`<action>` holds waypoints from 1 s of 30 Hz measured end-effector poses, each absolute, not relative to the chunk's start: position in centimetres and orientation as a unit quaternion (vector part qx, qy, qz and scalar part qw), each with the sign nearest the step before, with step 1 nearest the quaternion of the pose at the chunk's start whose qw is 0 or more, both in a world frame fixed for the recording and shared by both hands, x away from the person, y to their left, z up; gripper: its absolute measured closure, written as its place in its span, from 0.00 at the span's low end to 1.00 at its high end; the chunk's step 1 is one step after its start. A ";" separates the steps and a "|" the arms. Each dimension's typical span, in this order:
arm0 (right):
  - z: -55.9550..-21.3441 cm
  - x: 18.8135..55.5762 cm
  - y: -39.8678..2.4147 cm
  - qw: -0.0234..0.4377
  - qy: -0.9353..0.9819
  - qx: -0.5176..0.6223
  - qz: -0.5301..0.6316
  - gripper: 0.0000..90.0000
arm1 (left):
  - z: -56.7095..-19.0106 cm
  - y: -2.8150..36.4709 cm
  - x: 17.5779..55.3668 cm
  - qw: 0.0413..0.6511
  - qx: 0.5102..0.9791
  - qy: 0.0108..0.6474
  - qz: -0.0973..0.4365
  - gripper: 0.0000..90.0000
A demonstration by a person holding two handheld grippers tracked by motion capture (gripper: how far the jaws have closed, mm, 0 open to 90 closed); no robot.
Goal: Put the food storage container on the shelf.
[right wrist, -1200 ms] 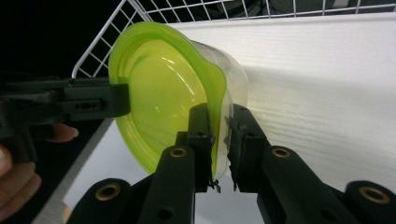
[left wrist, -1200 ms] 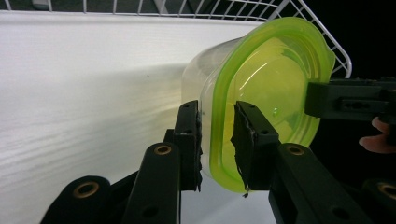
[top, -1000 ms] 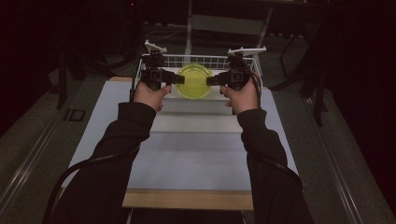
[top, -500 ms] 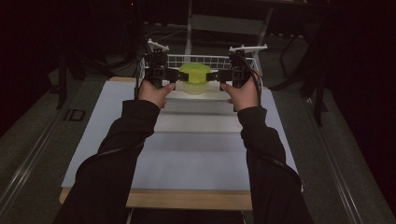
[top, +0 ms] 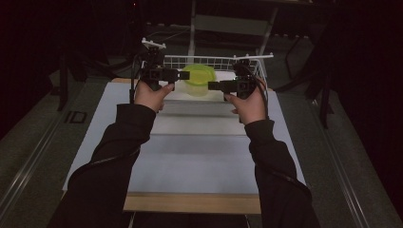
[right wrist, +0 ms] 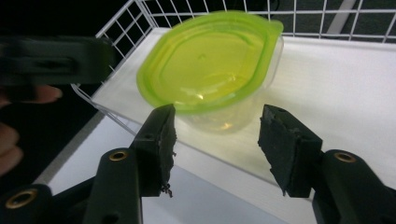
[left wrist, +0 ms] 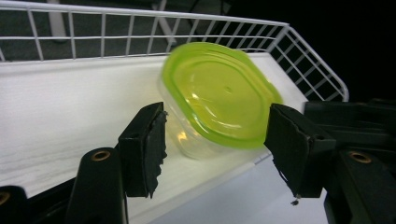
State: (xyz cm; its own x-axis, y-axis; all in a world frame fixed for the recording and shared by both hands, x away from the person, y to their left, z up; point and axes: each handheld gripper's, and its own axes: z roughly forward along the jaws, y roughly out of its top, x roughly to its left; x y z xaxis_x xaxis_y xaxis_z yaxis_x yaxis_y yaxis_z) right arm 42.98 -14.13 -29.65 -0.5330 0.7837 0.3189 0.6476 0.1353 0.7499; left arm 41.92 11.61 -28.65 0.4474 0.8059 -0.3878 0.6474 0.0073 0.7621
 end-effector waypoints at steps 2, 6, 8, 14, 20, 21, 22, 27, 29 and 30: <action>-30.0 42.8 -14.1 0.075 0.752 0.476 0.450 0.51 | -28.7 11.7 41.6 0.496 0.703 0.504 0.073 0.31; -31.0 41.9 -14.1 0.074 0.757 0.467 0.451 0.50 | -29.1 12.0 40.1 0.522 0.702 0.481 0.062 0.28; -31.1 41.7 -14.1 0.075 0.757 0.465 0.452 0.50 | -29.5 12.0 39.6 0.529 0.703 0.472 0.063 0.24; -32.4 40.5 -13.3 0.084 0.769 0.448 0.448 0.68 | -32.0 12.5 37.1 0.556 0.701 0.431 0.117 0.15; -33.5 40.6 -12.3 0.095 0.763 0.450 0.454 0.84 | -35.2 12.9 35.2 0.556 0.697 0.422 0.162 0.05; -33.7 40.6 -11.9 0.099 0.762 0.447 0.458 0.86 | -36.5 13.1 34.6 0.555 0.695 0.426 0.166 0.05; -33.8 40.7 -11.7 0.100 0.759 0.450 0.460 0.86 | -36.5 13.1 34.6 0.555 0.695 0.426 0.166 0.05; -33.9 41.4 -11.1 0.104 0.754 0.458 0.459 0.85 | -38.8 13.2 33.6 0.559 0.696 0.427 0.141 0.04; -34.1 42.0 -10.7 0.104 0.753 0.461 0.458 0.82 | -39.4 13.1 33.2 0.556 0.703 0.420 0.140 0.04; -34.2 42.2 -10.6 0.103 0.753 0.462 0.457 0.82 | -39.4 13.1 33.1 0.553 0.707 0.417 0.141 0.04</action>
